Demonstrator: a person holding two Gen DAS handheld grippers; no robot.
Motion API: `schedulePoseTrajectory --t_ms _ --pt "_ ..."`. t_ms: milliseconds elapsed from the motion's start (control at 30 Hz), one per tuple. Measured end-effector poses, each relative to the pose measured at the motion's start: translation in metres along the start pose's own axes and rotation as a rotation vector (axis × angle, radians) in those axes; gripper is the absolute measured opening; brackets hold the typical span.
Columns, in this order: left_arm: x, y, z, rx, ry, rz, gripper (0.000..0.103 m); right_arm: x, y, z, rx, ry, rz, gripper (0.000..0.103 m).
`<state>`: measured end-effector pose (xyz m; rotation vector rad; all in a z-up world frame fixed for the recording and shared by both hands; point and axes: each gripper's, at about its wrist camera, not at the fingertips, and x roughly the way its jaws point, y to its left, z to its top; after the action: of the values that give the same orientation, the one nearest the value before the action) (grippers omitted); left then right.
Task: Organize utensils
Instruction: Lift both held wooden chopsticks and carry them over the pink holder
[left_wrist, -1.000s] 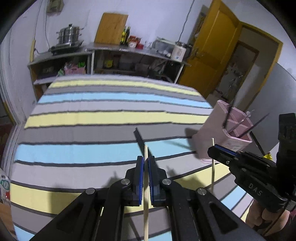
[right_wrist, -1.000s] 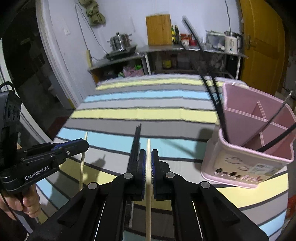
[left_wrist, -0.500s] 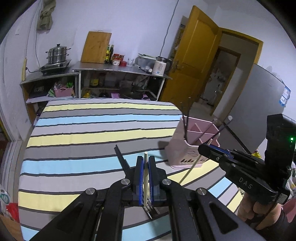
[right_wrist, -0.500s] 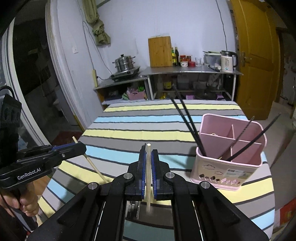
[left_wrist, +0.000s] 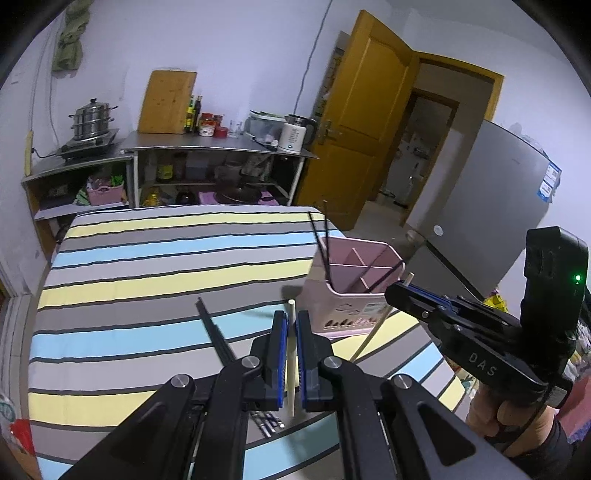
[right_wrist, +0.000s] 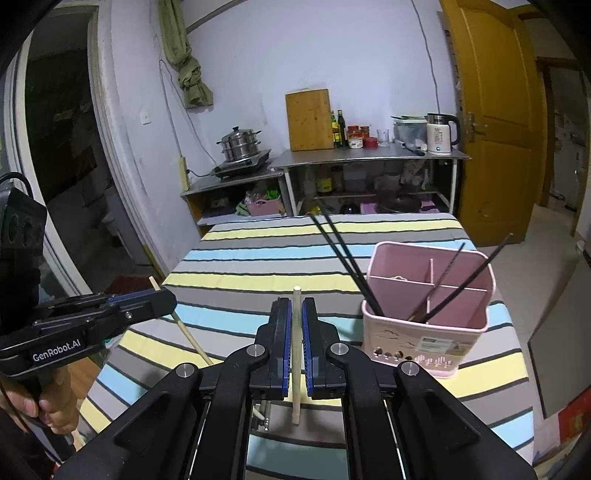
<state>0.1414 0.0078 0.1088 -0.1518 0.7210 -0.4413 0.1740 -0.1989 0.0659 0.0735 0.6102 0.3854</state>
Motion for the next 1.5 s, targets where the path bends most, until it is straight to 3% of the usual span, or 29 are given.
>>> schedulePoseTrajectory --t_ms 400,933,1167,1500 --pt "0.032 -0.037 0.026 0.047 0.019 -0.066 0.005 -0.023 -0.04 0.002 0.069 -0.034 -0.063 0.005" --pt "0.034 -0.077 0.109 0.093 -0.115 -0.092 0.005 -0.064 -0.084 0.064 0.107 -0.218 -0.148 0.005" --pt "0.056 -0.083 0.131 0.11 -0.13 -0.083 0.005 -0.055 -0.095 0.082 0.119 -0.26 -0.167 0.005" --pt "0.112 -0.073 0.121 0.108 -0.083 -0.073 0.005 -0.018 -0.107 0.07 0.133 -0.23 -0.177 0.005"
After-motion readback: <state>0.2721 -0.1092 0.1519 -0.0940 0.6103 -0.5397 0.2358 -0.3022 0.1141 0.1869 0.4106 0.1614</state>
